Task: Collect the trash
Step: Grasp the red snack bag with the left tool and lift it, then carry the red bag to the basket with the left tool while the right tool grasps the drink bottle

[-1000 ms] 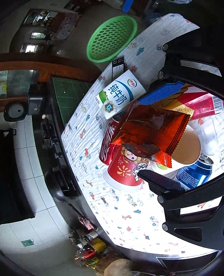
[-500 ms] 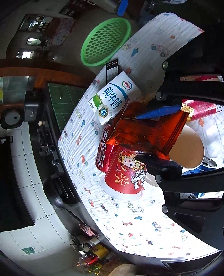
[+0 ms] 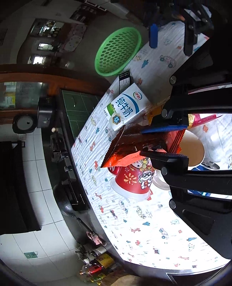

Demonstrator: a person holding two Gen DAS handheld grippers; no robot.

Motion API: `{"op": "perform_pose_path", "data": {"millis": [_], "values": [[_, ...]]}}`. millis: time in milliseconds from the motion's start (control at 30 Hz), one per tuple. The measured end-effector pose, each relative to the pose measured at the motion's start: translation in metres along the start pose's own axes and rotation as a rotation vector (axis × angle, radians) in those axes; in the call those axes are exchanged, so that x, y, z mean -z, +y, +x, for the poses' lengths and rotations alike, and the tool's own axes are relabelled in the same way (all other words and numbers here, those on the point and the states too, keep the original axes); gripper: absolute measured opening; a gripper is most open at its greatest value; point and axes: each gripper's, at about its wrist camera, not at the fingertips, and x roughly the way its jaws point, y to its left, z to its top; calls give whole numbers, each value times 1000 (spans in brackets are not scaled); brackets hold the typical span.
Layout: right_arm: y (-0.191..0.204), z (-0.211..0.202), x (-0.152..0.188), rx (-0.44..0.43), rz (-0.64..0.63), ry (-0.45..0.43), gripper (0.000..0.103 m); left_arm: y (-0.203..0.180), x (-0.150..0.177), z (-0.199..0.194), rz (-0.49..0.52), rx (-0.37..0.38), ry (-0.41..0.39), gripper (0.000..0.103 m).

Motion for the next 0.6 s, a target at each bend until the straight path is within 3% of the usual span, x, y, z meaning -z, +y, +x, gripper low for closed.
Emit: {"op": "perform_pose_path", "data": {"millis": [267, 433, 600], "values": [[10, 54, -23, -116, 197, 133, 78, 24, 0, -35, -36, -6, -69, 18], [13, 74, -34, -86, 238, 166, 76, 37, 2, -44, -49, -11, -87, 18], [13, 95, -36, -124, 294, 220, 70, 44, 4, -47, -62, -10, -95, 18]]}}
